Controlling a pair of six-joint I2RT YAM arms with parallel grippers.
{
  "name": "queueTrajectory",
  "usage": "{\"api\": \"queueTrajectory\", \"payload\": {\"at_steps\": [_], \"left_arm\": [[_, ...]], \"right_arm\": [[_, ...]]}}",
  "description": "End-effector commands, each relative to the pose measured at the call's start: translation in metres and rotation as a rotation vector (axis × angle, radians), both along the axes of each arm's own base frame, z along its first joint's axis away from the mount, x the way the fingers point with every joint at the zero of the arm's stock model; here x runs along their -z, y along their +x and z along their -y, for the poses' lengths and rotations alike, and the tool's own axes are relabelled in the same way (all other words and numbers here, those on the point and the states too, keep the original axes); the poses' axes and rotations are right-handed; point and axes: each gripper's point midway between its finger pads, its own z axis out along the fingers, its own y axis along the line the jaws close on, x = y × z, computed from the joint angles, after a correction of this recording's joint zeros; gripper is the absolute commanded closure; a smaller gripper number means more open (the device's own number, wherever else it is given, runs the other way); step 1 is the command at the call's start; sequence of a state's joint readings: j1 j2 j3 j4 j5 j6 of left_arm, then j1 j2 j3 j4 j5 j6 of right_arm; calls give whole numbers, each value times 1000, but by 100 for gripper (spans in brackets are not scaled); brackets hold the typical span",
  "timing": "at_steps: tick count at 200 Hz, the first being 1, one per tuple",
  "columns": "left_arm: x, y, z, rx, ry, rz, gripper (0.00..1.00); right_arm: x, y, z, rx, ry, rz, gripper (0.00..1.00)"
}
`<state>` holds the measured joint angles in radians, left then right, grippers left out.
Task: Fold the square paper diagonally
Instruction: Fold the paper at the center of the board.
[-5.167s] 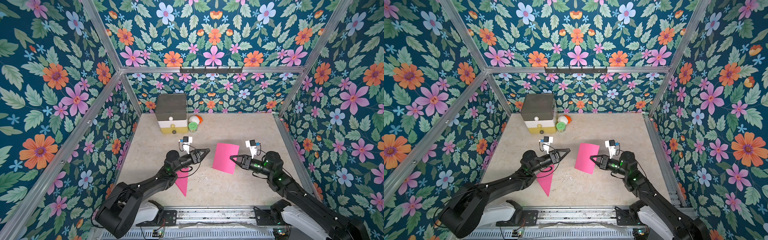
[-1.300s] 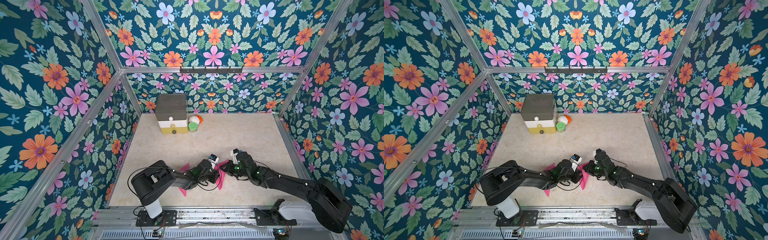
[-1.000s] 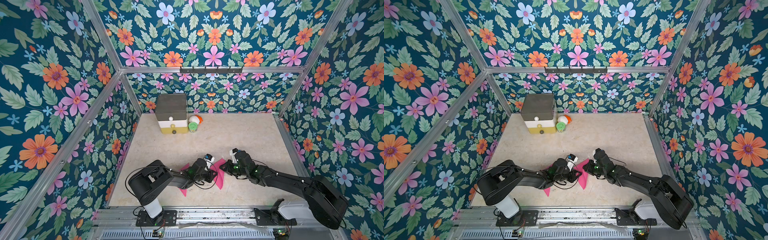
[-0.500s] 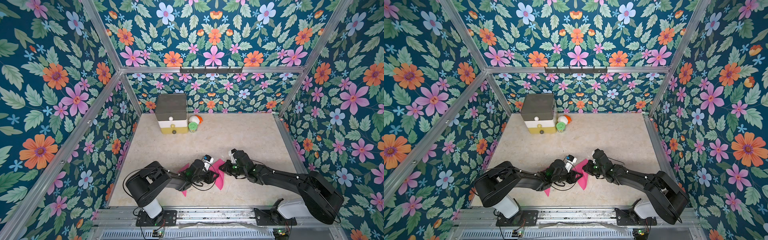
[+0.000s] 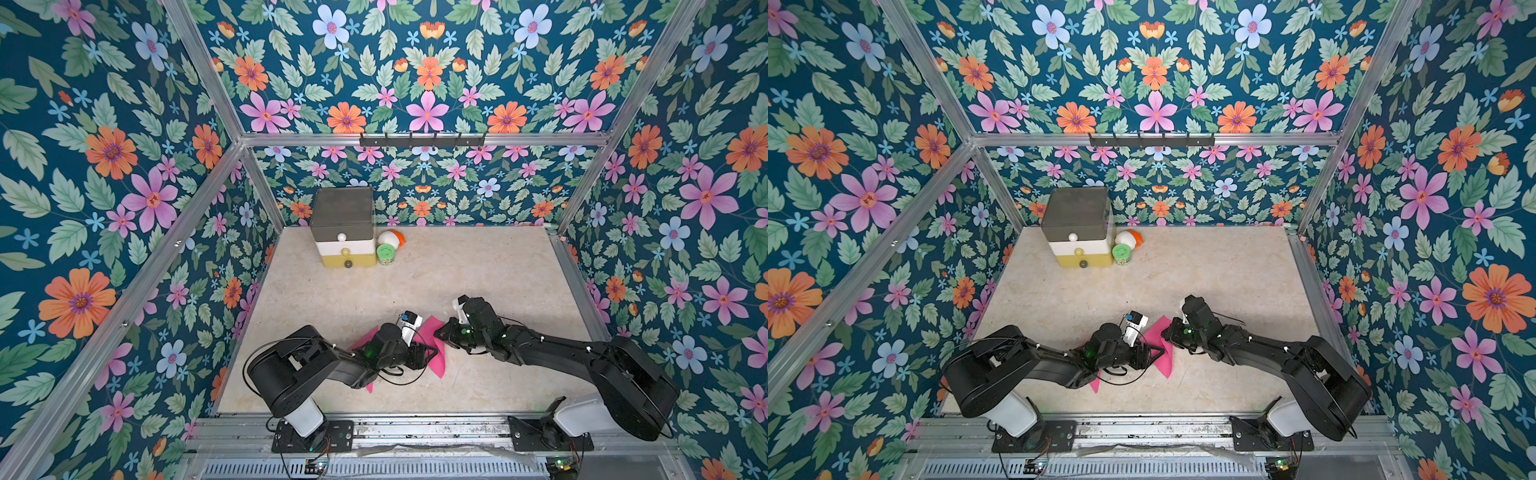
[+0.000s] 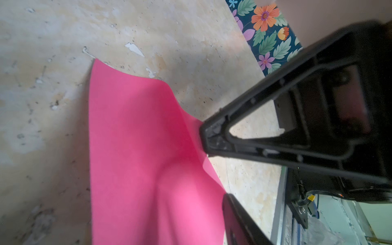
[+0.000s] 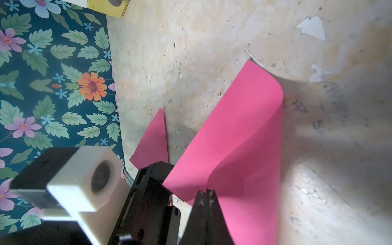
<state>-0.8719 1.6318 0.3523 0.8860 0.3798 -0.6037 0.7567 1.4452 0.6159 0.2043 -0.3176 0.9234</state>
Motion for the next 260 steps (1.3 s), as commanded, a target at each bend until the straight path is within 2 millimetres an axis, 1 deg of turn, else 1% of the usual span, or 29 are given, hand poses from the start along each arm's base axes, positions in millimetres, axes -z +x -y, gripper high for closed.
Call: {"api": "queueTrajectory", "payload": {"at_steps": [1, 22, 57, 89, 132, 204, 240, 260], "left_arm": [[-21, 6, 3, -34, -100, 40, 38], [-21, 10, -3, -81, -100, 54, 38], [-18, 16, -4, -126, -74, 73, 39], [-15, 16, 0, -118, -63, 70, 40], [-12, 17, 0, -121, -48, 70, 41], [-11, 17, 4, -108, -43, 63, 46], [-9, 16, 4, -104, -40, 59, 51], [-10, 16, 5, -98, -42, 58, 51]], "right_arm": [[-3, 1, -5, -15, 12, 3, 100], [-3, 2, -8, -19, 16, -7, 100], [-7, 2, -16, -32, 34, -6, 100], [-9, 2, -26, -47, 37, -4, 100], [-9, 3, -35, -58, 54, -12, 100], [-7, 10, -40, -47, 57, -13, 100], [-4, 13, -38, -19, 54, -21, 100], [-9, 15, -39, -8, 72, -10, 100]]}}
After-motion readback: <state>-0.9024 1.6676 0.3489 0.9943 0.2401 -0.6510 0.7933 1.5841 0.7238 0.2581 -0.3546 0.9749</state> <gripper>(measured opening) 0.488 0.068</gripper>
